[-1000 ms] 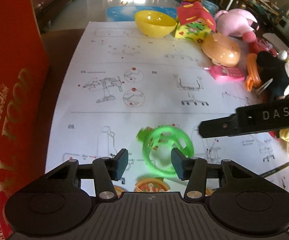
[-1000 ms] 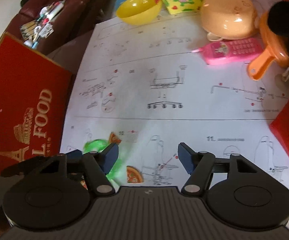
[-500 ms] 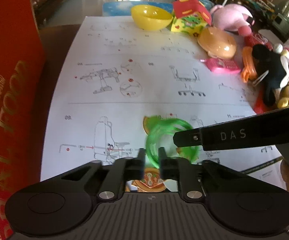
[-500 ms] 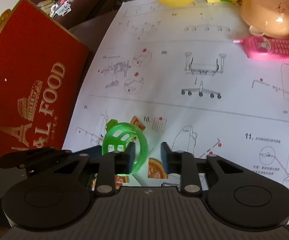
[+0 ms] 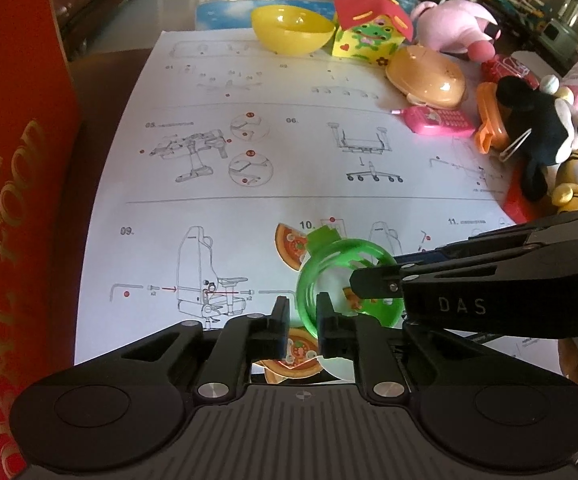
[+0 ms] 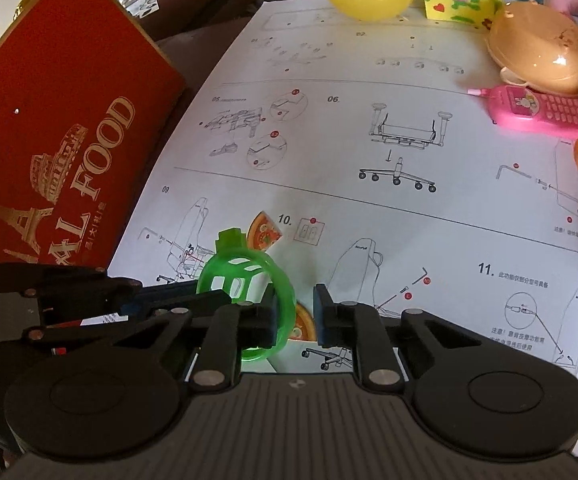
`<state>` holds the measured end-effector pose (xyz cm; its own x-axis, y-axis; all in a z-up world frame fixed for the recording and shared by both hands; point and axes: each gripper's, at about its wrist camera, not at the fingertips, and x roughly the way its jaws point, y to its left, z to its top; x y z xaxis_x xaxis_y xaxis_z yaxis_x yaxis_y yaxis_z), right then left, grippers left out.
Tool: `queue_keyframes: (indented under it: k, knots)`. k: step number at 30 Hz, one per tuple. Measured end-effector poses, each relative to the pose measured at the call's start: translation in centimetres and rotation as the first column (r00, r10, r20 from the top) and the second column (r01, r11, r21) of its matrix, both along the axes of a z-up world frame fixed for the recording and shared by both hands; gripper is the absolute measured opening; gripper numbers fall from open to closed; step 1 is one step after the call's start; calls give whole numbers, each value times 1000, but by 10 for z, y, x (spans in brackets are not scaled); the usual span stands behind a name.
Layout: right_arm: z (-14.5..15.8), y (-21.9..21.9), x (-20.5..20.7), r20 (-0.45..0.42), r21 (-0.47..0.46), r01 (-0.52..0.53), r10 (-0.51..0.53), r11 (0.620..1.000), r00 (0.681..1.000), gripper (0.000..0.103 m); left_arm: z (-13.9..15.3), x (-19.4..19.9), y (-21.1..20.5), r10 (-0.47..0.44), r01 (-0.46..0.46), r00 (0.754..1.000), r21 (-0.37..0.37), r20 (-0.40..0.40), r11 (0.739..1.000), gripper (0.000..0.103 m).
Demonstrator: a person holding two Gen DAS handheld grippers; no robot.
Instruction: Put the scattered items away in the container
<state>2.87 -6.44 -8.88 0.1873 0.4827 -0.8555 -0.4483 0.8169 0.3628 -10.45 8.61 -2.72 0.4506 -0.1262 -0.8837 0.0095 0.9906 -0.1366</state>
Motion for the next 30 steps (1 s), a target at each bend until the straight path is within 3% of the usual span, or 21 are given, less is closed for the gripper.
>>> queue_keyframes:
  k: [12, 13, 14, 16, 18, 20, 23, 27, 29, 30]
  knots:
    - [1, -1, -1, -13, -15, 0, -1, 1000, 1000, 24, 1, -7, 0, -4, 3, 999, 13, 37, 1000, 21]
    - [1, 0, -1, -11, -21, 5, -5, 1000, 1000, 24, 1, -8, 1, -5, 5, 999, 9, 41, 1000, 26]
    - [1, 0, -1, -12, -28, 14, -14, 1000, 1000, 24, 1, -8, 1, -6, 6, 999, 9, 42, 1000, 51]
    - [1, 1, 1, -15, -40, 39, -40, 998, 999, 24, 1, -10, -3, -15, 13, 998, 51, 53, 999, 57]
    - [2, 2, 1, -5, -37, 47, -47, 998, 999, 24, 0, -12, -9, -34, 29, 998, 90, 59, 996, 57]
    - [3, 5, 1, 2, -48, 35, -35, 998, 999, 24, -1, -13, -12, -38, 33, 998, 99, 55, 995, 55]
    - [2, 8, -2, 32, -81, 9, -7, 997, 999, 24, -1, -12, -10, -39, 34, 998, 96, 49, 995, 39]
    - [-2, 3, -4, 14, -81, 11, -10, 997, 1000, 24, -2, -11, -8, -29, 26, 999, 73, 38, 997, 32]
    - [-2, 3, -6, 15, -72, 11, -10, 997, 1000, 23, -2, -11, -8, -42, 41, 998, 40, 37, 998, 6]
    - [-1, 3, -7, 19, -64, 6, -4, 998, 1000, 21, -2, -11, -10, -49, 48, 998, 37, 39, 998, 6]
